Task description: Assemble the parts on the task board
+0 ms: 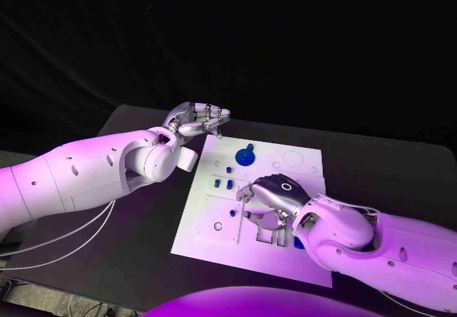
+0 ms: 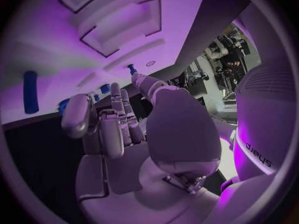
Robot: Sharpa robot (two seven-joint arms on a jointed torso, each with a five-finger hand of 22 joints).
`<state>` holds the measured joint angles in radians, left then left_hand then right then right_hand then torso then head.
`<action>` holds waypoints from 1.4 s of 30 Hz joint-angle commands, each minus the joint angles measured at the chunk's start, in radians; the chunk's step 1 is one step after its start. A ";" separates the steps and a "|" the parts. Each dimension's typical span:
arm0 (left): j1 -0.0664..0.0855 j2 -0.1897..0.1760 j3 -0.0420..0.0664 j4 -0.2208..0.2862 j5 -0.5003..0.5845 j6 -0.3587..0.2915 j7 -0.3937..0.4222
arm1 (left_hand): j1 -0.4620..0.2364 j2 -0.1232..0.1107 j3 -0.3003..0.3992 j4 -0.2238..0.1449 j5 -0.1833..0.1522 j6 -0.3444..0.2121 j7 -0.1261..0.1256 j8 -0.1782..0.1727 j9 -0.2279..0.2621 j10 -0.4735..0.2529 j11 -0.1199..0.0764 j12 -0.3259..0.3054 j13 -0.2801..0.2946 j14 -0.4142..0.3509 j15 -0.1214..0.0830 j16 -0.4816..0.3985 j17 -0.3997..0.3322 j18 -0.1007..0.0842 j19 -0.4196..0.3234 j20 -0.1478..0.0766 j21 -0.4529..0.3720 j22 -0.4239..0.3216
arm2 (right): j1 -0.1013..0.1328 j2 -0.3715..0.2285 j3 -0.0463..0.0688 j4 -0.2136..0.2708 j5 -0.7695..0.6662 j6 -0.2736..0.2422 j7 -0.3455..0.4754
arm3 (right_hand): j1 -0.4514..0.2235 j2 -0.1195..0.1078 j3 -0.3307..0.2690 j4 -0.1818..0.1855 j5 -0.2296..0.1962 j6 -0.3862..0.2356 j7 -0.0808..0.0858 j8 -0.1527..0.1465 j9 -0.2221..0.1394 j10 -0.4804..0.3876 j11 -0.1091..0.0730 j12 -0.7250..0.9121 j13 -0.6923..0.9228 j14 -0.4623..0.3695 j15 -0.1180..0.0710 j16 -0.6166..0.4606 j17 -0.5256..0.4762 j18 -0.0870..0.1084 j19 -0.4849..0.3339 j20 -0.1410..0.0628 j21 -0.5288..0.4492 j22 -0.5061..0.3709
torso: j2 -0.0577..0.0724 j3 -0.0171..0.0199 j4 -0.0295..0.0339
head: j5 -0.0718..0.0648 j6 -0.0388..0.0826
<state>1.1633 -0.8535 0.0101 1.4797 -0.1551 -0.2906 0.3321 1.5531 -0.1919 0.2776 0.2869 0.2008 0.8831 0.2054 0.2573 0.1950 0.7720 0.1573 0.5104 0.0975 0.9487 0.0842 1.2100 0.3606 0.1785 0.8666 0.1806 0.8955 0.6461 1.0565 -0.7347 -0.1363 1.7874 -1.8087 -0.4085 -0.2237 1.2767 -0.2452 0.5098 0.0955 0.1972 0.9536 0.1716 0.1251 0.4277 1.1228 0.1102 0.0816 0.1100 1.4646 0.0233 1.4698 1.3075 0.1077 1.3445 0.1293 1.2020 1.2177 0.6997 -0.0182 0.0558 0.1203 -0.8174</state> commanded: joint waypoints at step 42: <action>0.000 -0.008 -0.003 0.002 0.005 0.017 0.004 | 0.009 0.001 0.008 -0.001 -0.001 -0.006 0.003 0.004 -0.001 -0.010 -0.001 0.006 -0.001 -0.007 0.001 -0.003 -0.001 0.005 0.004 0.000 -0.003 -0.001 | 0.095 -0.172 0.008 -0.026 0.127 0.160 0.041 | 0.128 0.091 -0.144 0.081 -0.036 0.056 -0.023 -0.010 -0.019 0.033 -0.024 0.083 -0.039 0.052 -0.016 0.001 -0.015 -0.018 0.034 -0.019 -0.001 0.024 | 0.000 -0.0012 0.0006 | -0.055 0.024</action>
<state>1.1629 -0.8629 0.0068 1.4801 -0.1549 -0.2889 0.3310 1.5531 -0.1919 0.2804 0.2840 0.2008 0.8831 0.2054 0.2573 0.1951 0.7684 0.1536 0.5103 0.0977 0.9487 0.0842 1.2100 0.3608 0.1785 0.8666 0.1806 0.8955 0.6463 1.1526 -0.9076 -0.1280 1.7632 -1.6667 -0.2543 -0.1877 1.3984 -0.1500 0.3642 0.1759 0.1594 1.0075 0.1477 0.1125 0.4085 1.1544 0.0869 0.1629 0.0705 1.4651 0.0119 1.4658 1.2920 0.1079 1.3723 0.1086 1.1991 1.2405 0.6997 -0.0192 0.0565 0.0653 -0.7926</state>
